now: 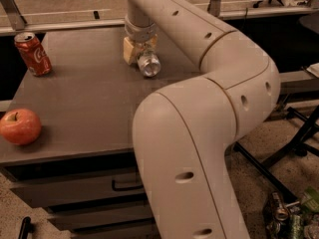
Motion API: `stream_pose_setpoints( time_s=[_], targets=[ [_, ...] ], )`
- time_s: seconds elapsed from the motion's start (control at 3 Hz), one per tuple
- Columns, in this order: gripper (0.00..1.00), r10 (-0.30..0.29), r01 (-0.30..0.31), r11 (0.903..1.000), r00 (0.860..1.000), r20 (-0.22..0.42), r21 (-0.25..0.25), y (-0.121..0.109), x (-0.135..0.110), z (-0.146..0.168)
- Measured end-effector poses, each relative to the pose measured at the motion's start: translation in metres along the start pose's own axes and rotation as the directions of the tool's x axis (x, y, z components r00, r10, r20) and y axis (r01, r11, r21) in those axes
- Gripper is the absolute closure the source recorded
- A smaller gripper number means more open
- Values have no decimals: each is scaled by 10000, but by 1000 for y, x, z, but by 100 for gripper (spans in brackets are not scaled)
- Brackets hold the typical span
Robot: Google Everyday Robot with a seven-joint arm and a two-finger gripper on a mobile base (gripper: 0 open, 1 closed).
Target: Place 7up can upright
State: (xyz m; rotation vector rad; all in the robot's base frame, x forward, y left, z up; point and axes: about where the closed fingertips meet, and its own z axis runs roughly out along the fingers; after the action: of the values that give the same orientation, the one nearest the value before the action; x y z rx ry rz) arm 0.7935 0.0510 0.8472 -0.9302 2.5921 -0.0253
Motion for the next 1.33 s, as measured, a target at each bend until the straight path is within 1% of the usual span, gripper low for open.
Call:
stream_pose_setpoints(
  time_s=[0.33, 0.67, 1.0, 1.33],
  targets=[
    [65, -165, 164, 9998, 9998, -104, -96, 2, 2, -7],
    [88, -721, 719, 9954, 9974, -6, -639, 13, 1, -18],
    [100, -1600, 1714, 9770, 9826, 945, -1271, 22, -4, -44],
    [100, -2081, 2227, 9651, 9716, 1129, -1375, 28, -7, -42]
  ],
)
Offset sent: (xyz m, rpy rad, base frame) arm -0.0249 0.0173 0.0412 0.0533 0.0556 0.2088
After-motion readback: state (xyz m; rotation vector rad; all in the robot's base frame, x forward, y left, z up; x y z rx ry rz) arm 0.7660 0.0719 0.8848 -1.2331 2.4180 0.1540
